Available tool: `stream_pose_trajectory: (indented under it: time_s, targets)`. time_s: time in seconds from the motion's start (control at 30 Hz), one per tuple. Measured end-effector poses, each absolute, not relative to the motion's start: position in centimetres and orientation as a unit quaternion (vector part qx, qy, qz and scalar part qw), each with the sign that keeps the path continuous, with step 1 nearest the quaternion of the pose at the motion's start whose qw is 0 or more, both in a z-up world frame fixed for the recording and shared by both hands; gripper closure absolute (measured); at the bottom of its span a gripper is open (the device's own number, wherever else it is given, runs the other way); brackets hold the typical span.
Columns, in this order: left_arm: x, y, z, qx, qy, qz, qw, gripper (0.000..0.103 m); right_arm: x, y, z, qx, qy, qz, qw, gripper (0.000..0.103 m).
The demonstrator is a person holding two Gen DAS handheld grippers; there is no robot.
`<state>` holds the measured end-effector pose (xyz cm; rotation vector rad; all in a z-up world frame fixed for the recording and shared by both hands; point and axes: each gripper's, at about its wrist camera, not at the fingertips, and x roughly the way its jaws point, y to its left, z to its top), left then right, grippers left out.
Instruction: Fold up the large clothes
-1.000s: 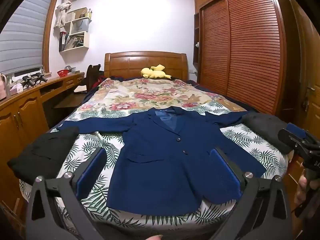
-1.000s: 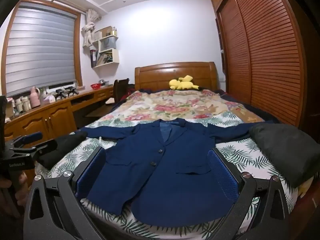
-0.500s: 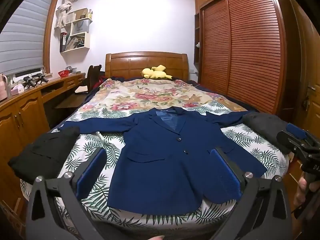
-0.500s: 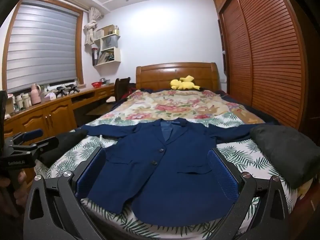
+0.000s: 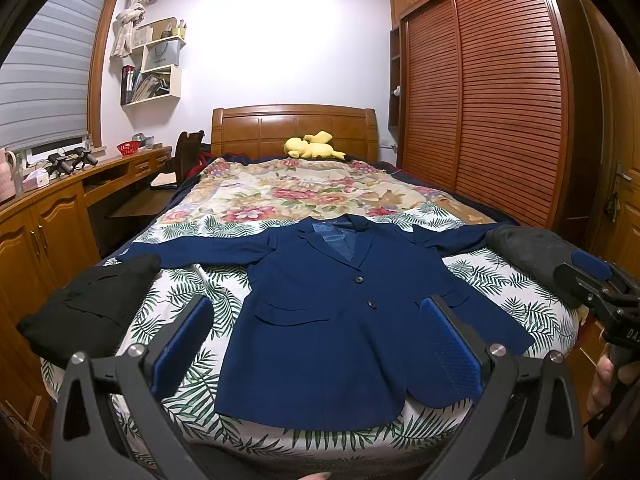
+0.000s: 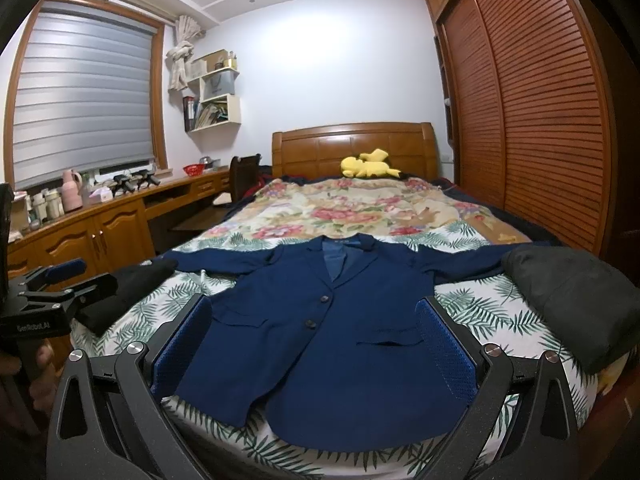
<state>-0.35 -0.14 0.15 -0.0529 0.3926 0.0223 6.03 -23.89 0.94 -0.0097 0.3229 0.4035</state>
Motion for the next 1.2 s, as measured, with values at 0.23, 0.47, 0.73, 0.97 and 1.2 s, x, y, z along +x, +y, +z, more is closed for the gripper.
stream_pose_trajectory:
  time_s: [0.23, 0.47, 0.73, 0.97, 1.2]
  targets:
    - [-0.35, -0.19, 0.15, -0.026, 0.196, 0.012, 0.98, 0.0, 6.08, -23.93, 0.92, -0.005, 0.16, 0.199, 0.967, 0.0]
    - [-0.35, -0.2, 0.11, -0.026, 0.195, 0.012, 0.98, 0.0, 6.21, -24.09, 1.0, -0.003, 0.161, 0.199, 0.967, 0.0]
    - [-0.33, -0.27, 0.18, -0.026, 0.195, 0.011, 0.98, 0.0, 6.44, -23.93, 1.14, -0.003, 0.162, 0.2, 0.966, 0.0]
    - [-0.41, -0.41, 0.34, -0.026, 0.193, 0.012, 0.981, 0.0, 6.45, -23.98, 1.15, -0.003, 0.163, 0.2, 0.966, 0.0]
    - [-0.74, -0.85, 0.97, -0.025, 0.187, 0.01, 0.982, 0.0, 6.5, -24.03, 1.19, -0.003, 0.163, 0.2, 0.966, 0.0]
